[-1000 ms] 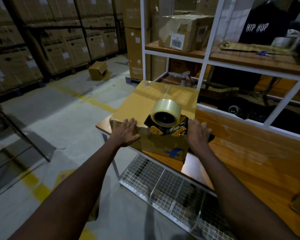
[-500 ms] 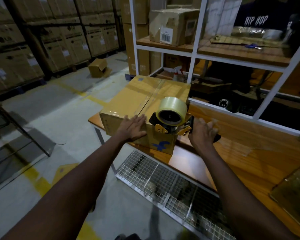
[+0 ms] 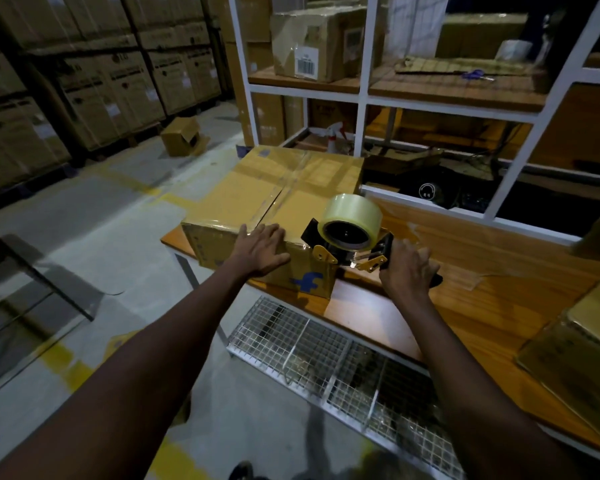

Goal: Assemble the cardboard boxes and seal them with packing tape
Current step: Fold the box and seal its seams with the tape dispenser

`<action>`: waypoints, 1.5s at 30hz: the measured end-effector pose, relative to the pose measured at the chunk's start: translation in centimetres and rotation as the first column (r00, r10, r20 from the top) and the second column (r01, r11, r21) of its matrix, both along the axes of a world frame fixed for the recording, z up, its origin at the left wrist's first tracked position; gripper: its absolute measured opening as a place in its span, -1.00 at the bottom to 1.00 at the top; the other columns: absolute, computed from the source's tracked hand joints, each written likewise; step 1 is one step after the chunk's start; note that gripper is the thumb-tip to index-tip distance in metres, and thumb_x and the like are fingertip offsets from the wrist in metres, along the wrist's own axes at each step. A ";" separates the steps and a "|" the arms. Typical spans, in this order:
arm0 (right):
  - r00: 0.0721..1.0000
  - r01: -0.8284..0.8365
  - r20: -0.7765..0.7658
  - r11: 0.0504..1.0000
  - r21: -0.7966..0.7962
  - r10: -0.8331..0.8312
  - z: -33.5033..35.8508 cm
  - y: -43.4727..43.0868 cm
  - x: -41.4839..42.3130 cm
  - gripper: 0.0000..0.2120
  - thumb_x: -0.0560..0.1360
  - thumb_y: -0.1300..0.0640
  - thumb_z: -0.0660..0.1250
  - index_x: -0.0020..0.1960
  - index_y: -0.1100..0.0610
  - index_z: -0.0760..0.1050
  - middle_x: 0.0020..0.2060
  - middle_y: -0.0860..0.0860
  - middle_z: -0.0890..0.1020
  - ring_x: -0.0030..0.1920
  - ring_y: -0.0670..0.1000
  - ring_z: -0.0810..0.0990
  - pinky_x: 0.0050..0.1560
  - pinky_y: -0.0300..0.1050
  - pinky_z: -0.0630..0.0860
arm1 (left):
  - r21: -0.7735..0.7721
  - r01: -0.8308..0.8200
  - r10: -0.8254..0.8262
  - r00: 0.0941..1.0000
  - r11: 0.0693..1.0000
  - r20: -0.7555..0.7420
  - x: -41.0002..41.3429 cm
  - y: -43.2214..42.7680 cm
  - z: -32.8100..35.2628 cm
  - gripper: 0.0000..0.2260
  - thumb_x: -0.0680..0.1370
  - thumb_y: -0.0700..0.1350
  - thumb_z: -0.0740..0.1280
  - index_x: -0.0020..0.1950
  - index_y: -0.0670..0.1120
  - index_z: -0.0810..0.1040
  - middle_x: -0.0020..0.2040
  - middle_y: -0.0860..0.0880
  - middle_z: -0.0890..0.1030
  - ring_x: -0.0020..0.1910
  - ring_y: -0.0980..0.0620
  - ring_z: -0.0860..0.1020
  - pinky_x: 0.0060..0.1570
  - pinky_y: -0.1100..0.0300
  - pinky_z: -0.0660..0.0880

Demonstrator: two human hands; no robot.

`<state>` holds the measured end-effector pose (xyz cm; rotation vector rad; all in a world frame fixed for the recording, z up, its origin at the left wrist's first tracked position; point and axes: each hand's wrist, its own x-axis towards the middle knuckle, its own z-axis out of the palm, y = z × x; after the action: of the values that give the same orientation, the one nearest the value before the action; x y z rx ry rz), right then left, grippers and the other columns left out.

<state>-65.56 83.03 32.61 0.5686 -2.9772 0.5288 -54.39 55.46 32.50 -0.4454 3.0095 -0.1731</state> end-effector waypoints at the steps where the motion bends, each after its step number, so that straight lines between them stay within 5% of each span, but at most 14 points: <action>1: 1.000 -0.005 -0.003 1.000 -0.004 0.005 0.1 -0.1 0.1 -0.65 0.44 0.22 0.43 0.19 0.10 0.44 0.18 0.09 0.48 0.25 0.25 0.35 0.13 0.13 0.30 | 0.014 0.032 -0.032 0.999 0.999 0.005 -0.3 0.5 0.0 -0.13 0.42 0.39 -0.28 0.63 -0.06 -0.04 0.63 -0.06 -0.04 0.59 -0.10 0.04 0.50 -0.25 0.00; 6: 1.000 -0.021 0.008 0.998 -0.055 0.022 -0.4 0.5 0.0 -0.65 0.44 0.25 0.40 0.19 0.09 0.44 0.15 0.09 0.49 0.27 0.28 0.36 0.15 0.16 0.30 | 0.050 0.089 -0.091 0.994 0.995 0.053 -0.9 2.0 -1.6 -0.11 0.38 0.40 -0.36 0.61 -0.06 -0.19 0.61 -0.01 -0.22 0.60 -0.04 -0.13 0.52 -0.18 -0.07; 15: 0.996 0.084 -0.003 0.987 -0.137 -0.085 -3.9 4.9 0.5 -0.71 0.47 0.24 0.38 0.15 0.08 0.45 0.13 0.08 0.52 0.20 0.26 0.36 0.12 0.19 0.30 | 0.063 0.080 -0.083 0.996 0.995 0.045 -1.1 1.9 -2.1 -0.29 0.56 0.33 -0.18 0.61 -0.01 -0.23 0.61 0.00 -0.22 0.60 -0.05 -0.15 0.51 -0.21 -0.10; 21: 0.987 0.132 0.109 0.981 -0.141 -0.117 -4.9 3.1 1.5 -0.67 0.46 0.27 0.36 0.20 0.11 0.44 0.16 0.11 0.51 0.22 0.30 0.34 0.22 0.25 0.26 | 0.108 0.069 -0.073 0.996 0.992 0.040 -1.0 2.2 -1.7 -0.20 0.45 0.36 -0.25 0.61 0.00 -0.21 0.62 0.01 -0.21 0.60 -0.05 -0.14 0.52 -0.23 -0.11; 30: 0.974 0.197 0.147 0.969 -0.152 -0.175 -6.4 0.7 2.6 -0.72 0.52 0.28 0.32 0.21 0.17 0.41 0.17 0.14 0.49 0.19 0.28 0.32 0.16 0.21 0.26 | 0.083 0.077 -0.079 0.997 0.994 0.018 -1.4 2.7 -2.3 -0.25 0.60 0.33 -0.02 0.62 -0.06 -0.19 0.62 -0.04 -0.18 0.60 -0.15 -0.11 0.49 -0.30 -0.06; 40: 0.786 0.470 0.518 0.870 -0.148 -0.337 -7.0 -2.4 5.1 -0.86 0.57 0.21 0.28 0.12 0.10 0.42 0.19 0.24 0.46 0.25 0.35 0.36 0.10 0.25 0.28 | 0.119 0.075 -0.076 0.997 0.990 0.004 -1.5 2.5 -2.6 -0.14 0.51 0.43 -0.07 0.62 -0.09 -0.19 0.62 -0.08 -0.19 0.59 -0.22 -0.14 0.46 -0.37 -0.11; 45: 0.887 0.420 0.302 0.881 -0.218 -0.348 -7.0 -0.4 3.8 -0.91 0.52 0.15 0.30 -0.01 0.01 0.45 0.10 0.17 0.59 0.21 0.35 0.44 0.17 0.25 0.33 | 0.126 0.073 -0.070 0.997 0.989 -0.023 -1.2 2.3 -2.7 -0.13 0.47 0.42 -0.10 0.63 -0.06 -0.17 0.63 -0.07 -0.16 0.59 -0.22 -0.12 0.46 -0.33 -0.14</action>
<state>-61.76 82.66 25.56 -0.1352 -3.0370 1.0189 -55.58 57.76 29.79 -0.3290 3.0337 0.0173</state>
